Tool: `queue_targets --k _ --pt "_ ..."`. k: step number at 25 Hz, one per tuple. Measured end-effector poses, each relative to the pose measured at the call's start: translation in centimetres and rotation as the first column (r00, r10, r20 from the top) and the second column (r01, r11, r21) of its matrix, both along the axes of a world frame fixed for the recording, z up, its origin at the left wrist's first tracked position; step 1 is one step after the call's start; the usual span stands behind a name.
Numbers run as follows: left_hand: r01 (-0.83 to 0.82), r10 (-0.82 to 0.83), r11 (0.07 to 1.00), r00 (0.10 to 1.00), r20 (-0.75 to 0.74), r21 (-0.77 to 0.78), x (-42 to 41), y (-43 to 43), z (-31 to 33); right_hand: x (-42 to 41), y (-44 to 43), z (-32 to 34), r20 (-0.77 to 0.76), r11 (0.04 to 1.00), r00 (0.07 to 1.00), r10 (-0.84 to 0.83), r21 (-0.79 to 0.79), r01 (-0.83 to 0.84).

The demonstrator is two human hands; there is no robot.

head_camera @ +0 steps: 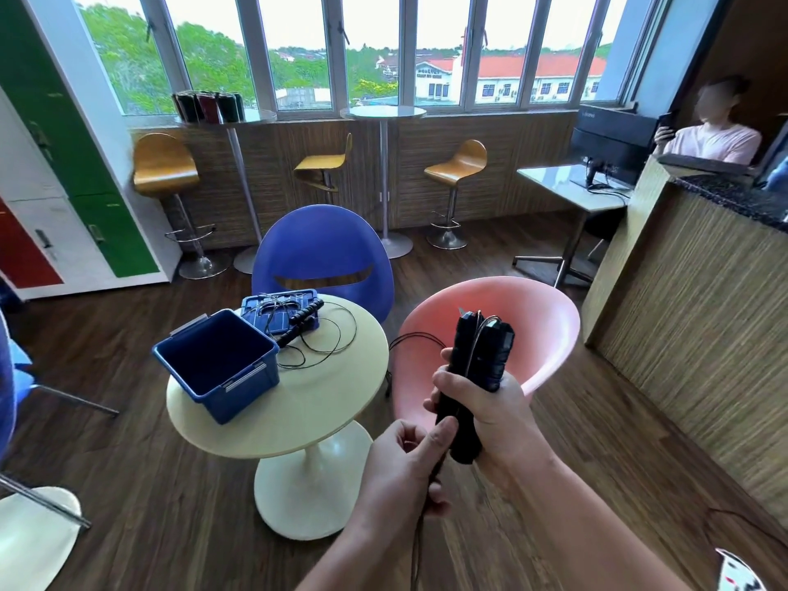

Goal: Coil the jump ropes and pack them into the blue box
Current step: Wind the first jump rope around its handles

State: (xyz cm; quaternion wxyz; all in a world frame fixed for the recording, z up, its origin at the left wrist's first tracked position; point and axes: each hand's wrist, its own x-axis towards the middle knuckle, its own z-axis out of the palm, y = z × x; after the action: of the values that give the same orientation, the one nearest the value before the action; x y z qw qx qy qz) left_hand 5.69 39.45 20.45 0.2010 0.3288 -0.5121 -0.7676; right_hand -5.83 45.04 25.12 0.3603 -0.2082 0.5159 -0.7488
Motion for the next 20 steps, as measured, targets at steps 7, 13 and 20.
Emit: queue_targets --k 7,13,20 --pt "0.078 -0.074 0.995 0.995 -0.061 0.061 0.1 0.0 -0.4 0.4 0.3 0.3 0.049 0.999 0.998 -0.039 0.003 0.039" --pt "0.199 -0.195 0.980 0.975 -0.110 0.026 0.2 0.1 -1.7 0.0 0.2 1.0 0.053 0.999 0.998 -0.024 -0.029 0.025" --pt "0.279 -0.272 0.960 0.943 -0.189 0.008 1.0 -0.1 -3.7 -0.7 0.1 1.4 0.106 0.989 0.994 0.022 -0.148 -0.006"
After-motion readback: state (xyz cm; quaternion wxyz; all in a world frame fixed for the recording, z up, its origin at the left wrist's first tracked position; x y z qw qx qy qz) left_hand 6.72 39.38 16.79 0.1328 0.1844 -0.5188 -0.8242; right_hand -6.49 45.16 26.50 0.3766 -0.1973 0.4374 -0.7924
